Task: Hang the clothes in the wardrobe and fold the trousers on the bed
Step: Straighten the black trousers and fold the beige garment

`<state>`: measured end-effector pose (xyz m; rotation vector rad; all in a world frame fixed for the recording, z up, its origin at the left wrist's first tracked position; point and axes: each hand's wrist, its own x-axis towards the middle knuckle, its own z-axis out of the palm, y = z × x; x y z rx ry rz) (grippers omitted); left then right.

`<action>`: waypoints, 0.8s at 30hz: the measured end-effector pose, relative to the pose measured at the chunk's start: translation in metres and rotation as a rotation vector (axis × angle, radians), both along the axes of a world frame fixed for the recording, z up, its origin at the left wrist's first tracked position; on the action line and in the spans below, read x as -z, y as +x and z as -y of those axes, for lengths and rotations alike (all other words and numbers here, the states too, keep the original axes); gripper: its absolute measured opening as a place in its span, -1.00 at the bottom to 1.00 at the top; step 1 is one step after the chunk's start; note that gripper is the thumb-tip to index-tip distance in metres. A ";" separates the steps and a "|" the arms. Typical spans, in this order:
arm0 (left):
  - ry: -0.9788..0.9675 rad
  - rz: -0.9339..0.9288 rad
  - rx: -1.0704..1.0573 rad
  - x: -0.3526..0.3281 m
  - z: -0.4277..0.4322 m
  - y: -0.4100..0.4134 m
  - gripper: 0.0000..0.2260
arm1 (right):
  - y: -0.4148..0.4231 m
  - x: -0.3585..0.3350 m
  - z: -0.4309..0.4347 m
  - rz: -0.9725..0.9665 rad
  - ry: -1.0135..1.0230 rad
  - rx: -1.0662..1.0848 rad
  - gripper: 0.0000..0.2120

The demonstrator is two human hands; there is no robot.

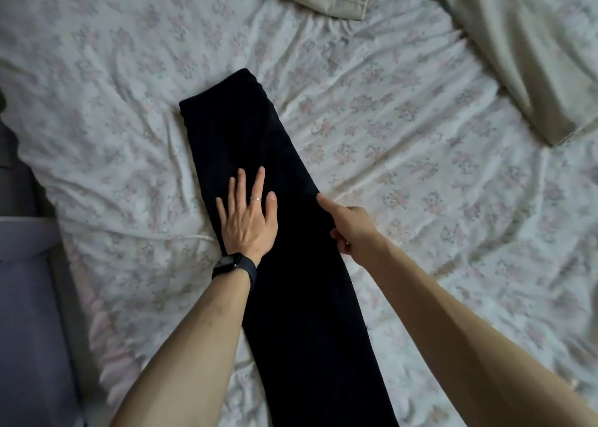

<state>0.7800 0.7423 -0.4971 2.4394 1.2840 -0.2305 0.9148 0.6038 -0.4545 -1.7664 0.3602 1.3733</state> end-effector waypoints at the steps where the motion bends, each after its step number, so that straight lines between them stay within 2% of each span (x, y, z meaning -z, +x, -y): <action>1: -0.002 -0.007 0.002 0.001 0.000 -0.001 -0.51 | -0.002 0.002 0.000 0.001 -0.003 0.094 -0.64; 3: -0.003 -0.036 -0.008 0.007 -0.003 -0.006 -0.50 | -0.006 0.006 0.006 0.030 0.009 0.306 -0.78; 5: 0.015 -0.092 -0.032 0.014 -0.012 -0.011 -0.50 | -0.009 0.007 0.014 0.074 0.044 0.437 -0.77; 10: 0.018 -0.166 -0.021 0.026 -0.031 -0.002 -0.52 | -0.002 0.006 0.023 0.297 0.031 0.252 -0.82; 12: 0.049 -0.152 -0.008 0.022 -0.023 -0.003 -0.52 | -0.005 0.004 0.029 0.463 0.005 0.219 -0.81; 15: 0.159 0.018 0.021 0.001 0.018 -0.020 -0.49 | -0.047 0.002 0.045 0.900 0.044 -0.093 -0.64; 17: 0.187 0.076 0.070 -0.009 0.063 -0.039 -0.46 | -0.088 0.002 0.050 1.186 0.197 -0.431 -0.59; 18: 0.189 0.039 0.122 -0.010 0.084 -0.051 -0.45 | -0.104 0.006 0.053 1.254 0.239 -0.641 -0.56; 20: 0.174 -0.103 0.184 -0.010 0.107 -0.089 -0.45 | -0.113 0.017 0.066 1.282 0.142 -1.074 -0.48; 21: 0.170 -0.160 0.169 -0.008 0.104 -0.106 -0.47 | -0.105 0.027 0.075 1.258 0.015 -1.193 -0.46; 22: 0.190 -0.191 0.113 -0.010 0.096 -0.126 -0.48 | -0.096 0.033 0.083 1.219 -0.119 -1.214 -0.45; 24: 0.249 -0.230 0.045 -0.014 0.082 -0.149 -0.48 | -0.077 0.035 0.097 1.124 -0.314 -1.048 -0.42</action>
